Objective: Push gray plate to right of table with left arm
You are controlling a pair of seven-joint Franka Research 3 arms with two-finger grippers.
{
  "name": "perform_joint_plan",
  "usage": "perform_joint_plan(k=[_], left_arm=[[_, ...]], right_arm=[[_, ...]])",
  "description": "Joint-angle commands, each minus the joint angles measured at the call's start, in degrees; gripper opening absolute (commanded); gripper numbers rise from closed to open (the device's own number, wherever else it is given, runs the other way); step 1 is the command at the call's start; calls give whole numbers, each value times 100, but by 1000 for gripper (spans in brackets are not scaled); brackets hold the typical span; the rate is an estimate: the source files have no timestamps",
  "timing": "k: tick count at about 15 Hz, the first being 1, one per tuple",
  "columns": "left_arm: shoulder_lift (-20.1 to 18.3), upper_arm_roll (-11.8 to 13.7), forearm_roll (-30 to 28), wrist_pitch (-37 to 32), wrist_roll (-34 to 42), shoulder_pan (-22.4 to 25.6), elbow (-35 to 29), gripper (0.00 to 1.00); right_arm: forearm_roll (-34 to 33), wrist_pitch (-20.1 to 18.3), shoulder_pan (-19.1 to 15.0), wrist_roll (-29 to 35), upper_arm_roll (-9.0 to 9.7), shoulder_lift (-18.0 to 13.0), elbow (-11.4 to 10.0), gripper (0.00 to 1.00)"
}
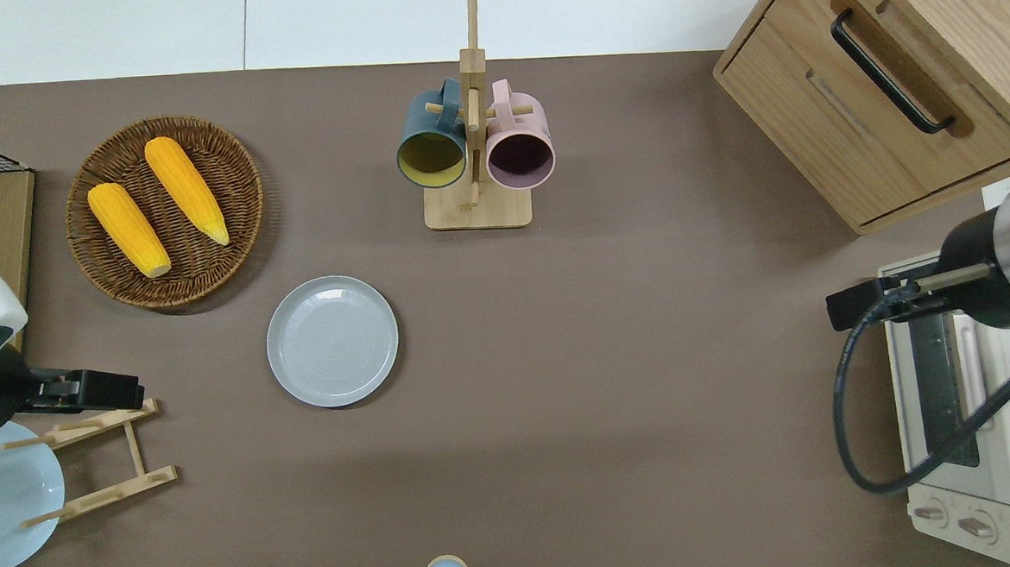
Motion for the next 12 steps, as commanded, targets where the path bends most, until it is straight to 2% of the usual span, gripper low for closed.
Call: perform_joint_plan(k=[1,12], left_arm=[[40,37,-58,-237,-219,-16,49,1000],[40,11,-24,-265,-202,-68,4,991]], right_arm=[[59,-83,-115,5,77,-17,46,983],[59,-83,-115,5,86,-17,46,983]])
